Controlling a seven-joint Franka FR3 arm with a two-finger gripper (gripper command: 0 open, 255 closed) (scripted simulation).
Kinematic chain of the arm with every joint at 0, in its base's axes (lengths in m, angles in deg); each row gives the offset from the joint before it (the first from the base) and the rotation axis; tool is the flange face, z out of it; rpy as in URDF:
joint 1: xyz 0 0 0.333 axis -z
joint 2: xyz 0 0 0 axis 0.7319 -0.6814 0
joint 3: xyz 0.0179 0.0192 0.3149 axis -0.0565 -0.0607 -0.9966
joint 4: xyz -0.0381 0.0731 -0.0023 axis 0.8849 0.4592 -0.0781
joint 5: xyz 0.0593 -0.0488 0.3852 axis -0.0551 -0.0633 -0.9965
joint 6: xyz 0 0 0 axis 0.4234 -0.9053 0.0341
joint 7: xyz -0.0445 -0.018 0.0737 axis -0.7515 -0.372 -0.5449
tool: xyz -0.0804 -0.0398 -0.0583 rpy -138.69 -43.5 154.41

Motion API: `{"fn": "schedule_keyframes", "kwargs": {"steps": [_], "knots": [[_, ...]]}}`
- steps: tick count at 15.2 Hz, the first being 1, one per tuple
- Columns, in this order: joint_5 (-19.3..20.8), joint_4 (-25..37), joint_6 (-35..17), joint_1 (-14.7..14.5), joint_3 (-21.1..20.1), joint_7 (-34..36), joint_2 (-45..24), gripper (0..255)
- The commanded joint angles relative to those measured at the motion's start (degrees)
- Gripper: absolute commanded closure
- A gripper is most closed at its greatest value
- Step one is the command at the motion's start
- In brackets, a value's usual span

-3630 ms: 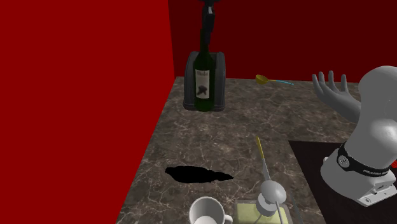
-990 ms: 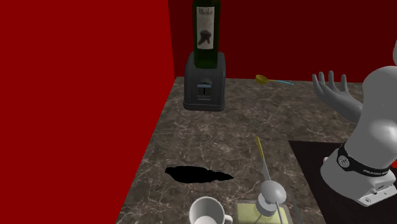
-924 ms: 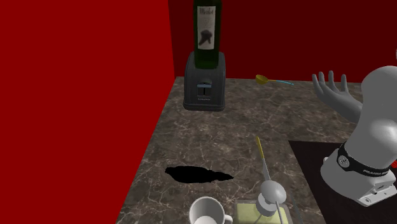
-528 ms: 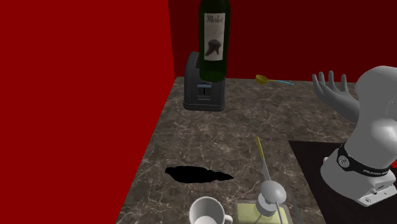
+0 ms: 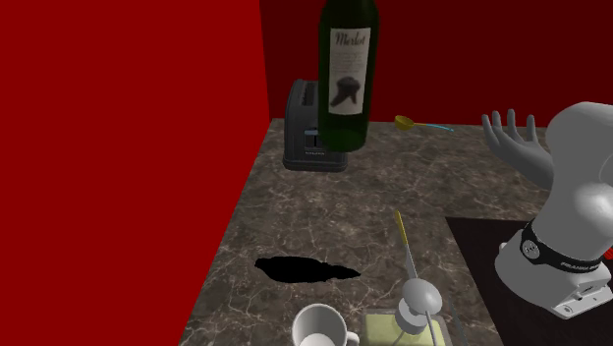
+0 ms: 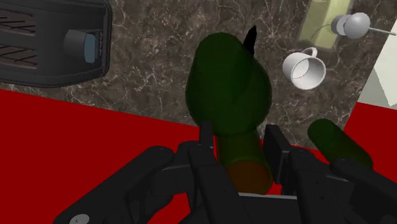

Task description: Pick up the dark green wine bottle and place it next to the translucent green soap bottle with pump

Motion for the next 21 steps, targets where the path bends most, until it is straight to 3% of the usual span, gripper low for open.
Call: {"fn": "schedule_keyframes", "kwargs": {"steps": [1,11,21], "knots": [[0.3,-1.8,-0.1,-1.3,-2.3,3.6,1.8,255],[-0.7,-5.7,-0.2,-6.3,-12.8,19.4,5.1,255],[-2.4,-1.9,0.2,-11.4,-22.5,34.6,1.4,255]]}}
